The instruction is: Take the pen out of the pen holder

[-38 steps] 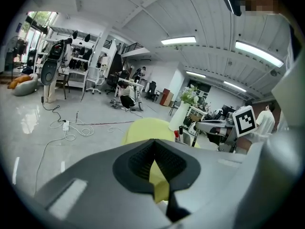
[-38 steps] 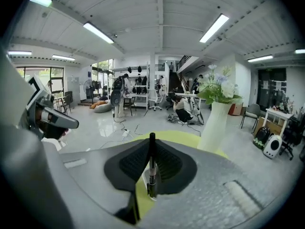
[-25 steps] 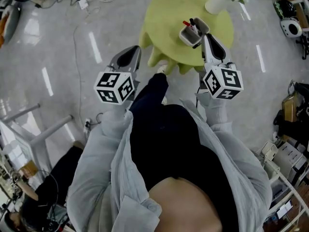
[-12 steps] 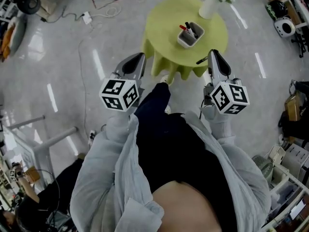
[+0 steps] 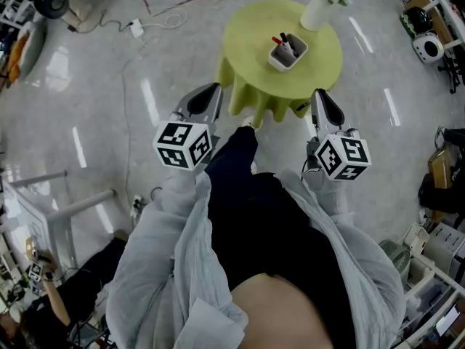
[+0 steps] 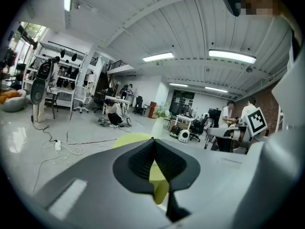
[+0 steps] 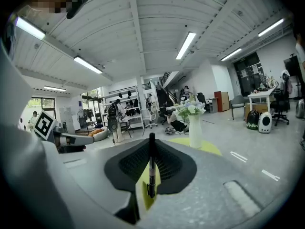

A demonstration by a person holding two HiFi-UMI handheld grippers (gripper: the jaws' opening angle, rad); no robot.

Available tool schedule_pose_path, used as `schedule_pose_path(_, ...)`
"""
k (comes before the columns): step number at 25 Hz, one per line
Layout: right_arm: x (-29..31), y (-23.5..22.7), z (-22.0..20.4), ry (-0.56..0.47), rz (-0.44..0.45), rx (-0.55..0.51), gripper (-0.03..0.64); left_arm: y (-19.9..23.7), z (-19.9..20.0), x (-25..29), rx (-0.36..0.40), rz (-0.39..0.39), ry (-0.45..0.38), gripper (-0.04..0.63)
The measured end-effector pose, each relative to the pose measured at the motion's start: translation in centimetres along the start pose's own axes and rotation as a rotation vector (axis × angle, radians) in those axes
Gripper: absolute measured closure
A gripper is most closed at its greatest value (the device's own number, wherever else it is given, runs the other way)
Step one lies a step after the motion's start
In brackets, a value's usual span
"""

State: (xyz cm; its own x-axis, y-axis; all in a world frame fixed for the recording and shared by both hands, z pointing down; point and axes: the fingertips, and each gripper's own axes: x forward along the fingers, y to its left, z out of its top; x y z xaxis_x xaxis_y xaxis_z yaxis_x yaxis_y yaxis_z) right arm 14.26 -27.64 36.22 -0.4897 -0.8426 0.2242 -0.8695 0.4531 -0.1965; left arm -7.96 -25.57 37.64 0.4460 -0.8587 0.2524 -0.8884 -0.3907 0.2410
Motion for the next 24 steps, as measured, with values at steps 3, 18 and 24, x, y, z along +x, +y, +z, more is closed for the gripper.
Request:
schedule_pose_path(3, -0.1, 0.2, -0.4, 0.008, 0.013, 0.002, 0.583, -0.3, -0.2, -0.3, 0.001, 0.006, 0.003, 0.578)
schedule_pose_path(18, 0.0, 1.0, -0.3, 0.012, 0.047, -0.012, 0.583, -0.5, -1.0, -1.4, -0.014, 0.030, 0.002, 0.577)
schedule_pose_path(24, 0.3, 1.7, -0.2, 0.019, 0.061, -0.020, 0.583, 0.2, -0.9, -1.6, -0.022, 0.043, 0.001, 0.577)
